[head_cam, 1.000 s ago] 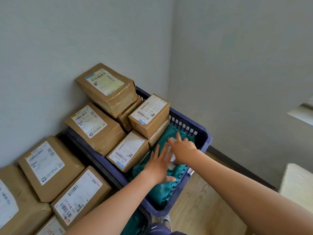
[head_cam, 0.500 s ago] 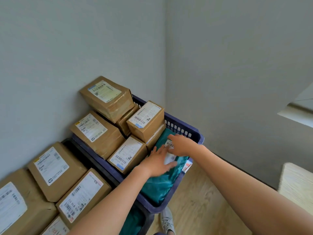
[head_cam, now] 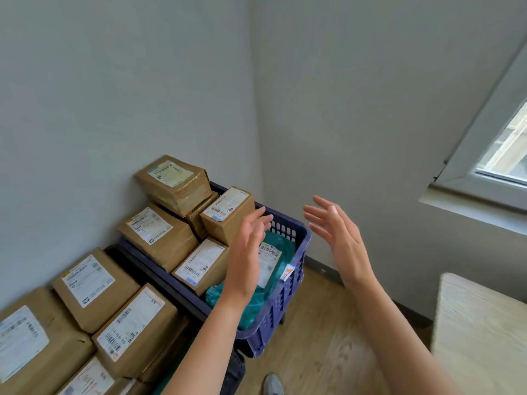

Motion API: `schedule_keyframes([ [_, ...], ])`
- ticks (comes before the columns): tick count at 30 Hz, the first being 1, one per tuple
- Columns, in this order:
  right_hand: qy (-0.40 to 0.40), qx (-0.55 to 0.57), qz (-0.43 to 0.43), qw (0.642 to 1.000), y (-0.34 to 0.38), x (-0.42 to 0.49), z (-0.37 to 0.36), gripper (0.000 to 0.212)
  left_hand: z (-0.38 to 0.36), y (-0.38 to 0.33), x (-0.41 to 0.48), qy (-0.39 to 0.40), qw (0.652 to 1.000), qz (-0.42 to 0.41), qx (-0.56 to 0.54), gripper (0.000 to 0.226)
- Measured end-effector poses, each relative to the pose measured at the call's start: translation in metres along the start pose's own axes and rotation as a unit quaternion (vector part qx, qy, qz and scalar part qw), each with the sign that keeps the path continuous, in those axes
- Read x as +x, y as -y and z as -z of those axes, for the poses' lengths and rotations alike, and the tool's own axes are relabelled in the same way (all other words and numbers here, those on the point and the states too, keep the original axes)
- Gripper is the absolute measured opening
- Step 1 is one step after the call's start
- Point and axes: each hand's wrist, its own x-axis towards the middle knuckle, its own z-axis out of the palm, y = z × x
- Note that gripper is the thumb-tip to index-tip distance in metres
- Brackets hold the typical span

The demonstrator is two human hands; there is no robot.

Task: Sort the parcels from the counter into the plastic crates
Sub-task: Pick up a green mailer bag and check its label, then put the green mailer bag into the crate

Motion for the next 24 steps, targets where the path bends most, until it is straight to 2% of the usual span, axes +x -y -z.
schedule_keyframes([
  [4,-0.010,-0.016,-0.011,1.000,0.004,-0.022,0.011,0.047,-0.006,0.000,-0.029,0.002,1.000,0.009,0.016,0.051],
  [12,0.031,-0.006,-0.007,0.999,0.023,-0.046,-0.025,0.039,0.049,-0.021,-0.078,-0.071,0.997,-0.015,-0.024,0.047],
  [17,0.096,0.014,-0.003,0.995,0.033,-0.064,-0.092,0.039,0.112,-0.036,-0.118,-0.144,0.989,-0.026,-0.003,0.048],
  [24,0.197,0.040,0.002,0.980,0.044,-0.116,-0.226,0.038,0.234,-0.046,-0.203,-0.261,0.965,-0.022,-0.006,0.046],
])
